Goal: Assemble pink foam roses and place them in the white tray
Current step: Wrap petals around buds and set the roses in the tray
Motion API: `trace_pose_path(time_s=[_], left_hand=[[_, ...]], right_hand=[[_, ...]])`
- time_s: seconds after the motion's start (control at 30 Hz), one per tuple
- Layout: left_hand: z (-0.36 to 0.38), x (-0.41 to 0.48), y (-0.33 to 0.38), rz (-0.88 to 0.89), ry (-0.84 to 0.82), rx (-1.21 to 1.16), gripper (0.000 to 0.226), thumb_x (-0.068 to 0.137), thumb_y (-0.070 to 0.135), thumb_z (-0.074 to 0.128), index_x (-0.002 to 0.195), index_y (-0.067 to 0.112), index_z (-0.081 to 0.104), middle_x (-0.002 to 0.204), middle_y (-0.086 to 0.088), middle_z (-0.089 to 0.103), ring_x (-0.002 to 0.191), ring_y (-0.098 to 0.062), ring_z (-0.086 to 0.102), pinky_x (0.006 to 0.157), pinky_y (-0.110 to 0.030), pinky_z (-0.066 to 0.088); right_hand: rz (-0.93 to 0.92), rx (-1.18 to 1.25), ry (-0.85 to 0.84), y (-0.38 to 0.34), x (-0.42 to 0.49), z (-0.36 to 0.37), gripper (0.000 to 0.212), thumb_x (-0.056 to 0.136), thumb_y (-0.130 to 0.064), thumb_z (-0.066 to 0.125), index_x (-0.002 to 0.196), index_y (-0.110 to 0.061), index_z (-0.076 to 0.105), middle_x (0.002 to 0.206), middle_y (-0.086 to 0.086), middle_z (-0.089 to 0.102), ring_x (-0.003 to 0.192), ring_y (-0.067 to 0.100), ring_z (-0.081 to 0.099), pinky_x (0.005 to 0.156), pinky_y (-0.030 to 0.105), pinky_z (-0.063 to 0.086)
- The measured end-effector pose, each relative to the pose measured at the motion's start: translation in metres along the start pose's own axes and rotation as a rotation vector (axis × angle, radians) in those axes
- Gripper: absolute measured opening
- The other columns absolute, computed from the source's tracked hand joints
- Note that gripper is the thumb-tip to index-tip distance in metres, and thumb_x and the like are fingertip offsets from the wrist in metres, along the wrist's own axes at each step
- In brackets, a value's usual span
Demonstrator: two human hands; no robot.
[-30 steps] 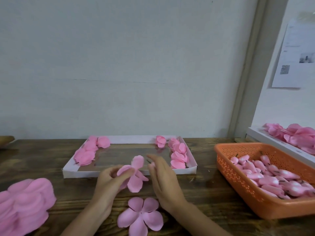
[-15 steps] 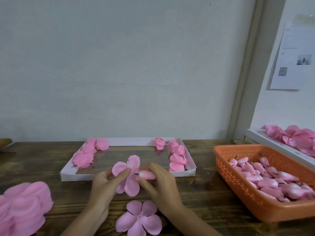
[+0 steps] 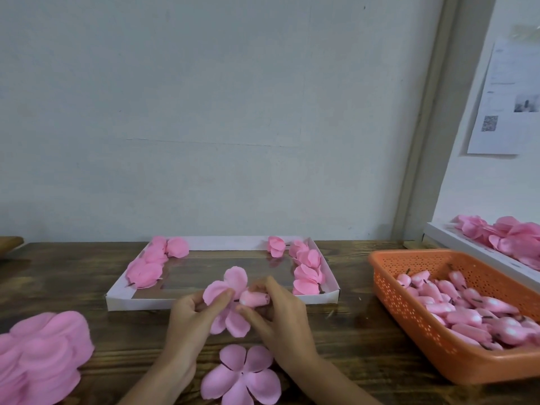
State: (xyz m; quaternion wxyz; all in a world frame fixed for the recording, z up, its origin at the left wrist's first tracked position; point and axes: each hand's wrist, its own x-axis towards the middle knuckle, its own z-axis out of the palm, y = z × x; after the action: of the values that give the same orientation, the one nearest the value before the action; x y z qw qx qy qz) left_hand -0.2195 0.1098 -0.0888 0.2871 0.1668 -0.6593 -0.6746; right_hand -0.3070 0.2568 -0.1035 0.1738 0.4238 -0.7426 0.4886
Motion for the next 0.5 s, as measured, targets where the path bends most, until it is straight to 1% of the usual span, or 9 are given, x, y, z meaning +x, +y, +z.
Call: trace_pose_path(time_s=[0.07,0.13,0.23,0.37,0.43,0.5], left_hand=[[0.0,0.0008,-0.0003,0.023,0.051,0.0,0.021,0.09,0.023,0.079,0.081,0.004,0.078,0.078,-0.017,0.077,0.071,-0.018,0.073,0.068,-0.034,0.055],[-0.0004,0.0017,-0.0009,0.044,0.083,0.002,0.022,0.09,0.021,0.079,0.08,0.001,0.077,0.079,-0.02,0.076,0.066,-0.012,0.068,0.065,-0.032,0.052],[-0.0009,0.0025,-0.0026,0.05,0.062,0.007,0.024,0.09,0.021,0.078,0.079,-0.001,0.076,0.08,-0.022,0.075,0.069,-0.018,0.067,0.066,-0.035,0.052],[-0.0016,0.0023,-0.0028,0.053,0.032,0.008,0.019,0.09,0.02,0.078,0.078,0.005,0.079,0.077,-0.016,0.077,0.067,-0.013,0.069,0.062,-0.027,0.051],[-0.0004,0.002,-0.0024,0.061,0.008,0.008,0.016,0.091,0.017,0.078,0.079,0.007,0.079,0.076,-0.013,0.077,0.068,-0.012,0.069,0.062,-0.025,0.051],[0.0012,0.0009,-0.0017,0.083,-0.01,0.008,0.016,0.092,0.012,0.077,0.077,0.008,0.08,0.072,-0.009,0.076,0.065,-0.009,0.068,0.058,-0.019,0.051]], right_hand=[[-0.004,0.012,0.006,-0.0002,0.0001,-0.0005,0.026,0.09,-0.048,0.072,0.103,-0.039,0.05,0.098,-0.02,0.069,0.088,0.006,0.067,0.07,0.03,0.056],[-0.009,0.026,0.022,-0.0002,0.0002,-0.0007,0.025,0.091,-0.048,0.071,0.103,-0.038,0.052,0.099,-0.022,0.069,0.088,0.006,0.068,0.069,0.029,0.056],[-0.005,0.032,0.016,0.0001,-0.0003,-0.0007,0.025,0.09,-0.046,0.072,0.103,-0.039,0.052,0.096,-0.02,0.068,0.085,0.008,0.067,0.067,0.033,0.056],[0.002,0.011,-0.004,0.0005,-0.0001,-0.0007,0.025,0.09,-0.047,0.072,0.099,-0.044,0.048,0.094,-0.017,0.067,0.085,0.008,0.066,0.068,0.033,0.054],[0.003,0.007,-0.016,0.0006,0.0002,-0.001,0.026,0.09,-0.049,0.071,0.101,-0.042,0.049,0.094,-0.018,0.067,0.085,0.006,0.066,0.068,0.03,0.053],[0.002,-0.007,-0.03,0.0004,0.0006,-0.0009,0.026,0.091,-0.049,0.071,0.102,-0.039,0.05,0.095,-0.02,0.066,0.083,0.005,0.065,0.068,0.029,0.053]])
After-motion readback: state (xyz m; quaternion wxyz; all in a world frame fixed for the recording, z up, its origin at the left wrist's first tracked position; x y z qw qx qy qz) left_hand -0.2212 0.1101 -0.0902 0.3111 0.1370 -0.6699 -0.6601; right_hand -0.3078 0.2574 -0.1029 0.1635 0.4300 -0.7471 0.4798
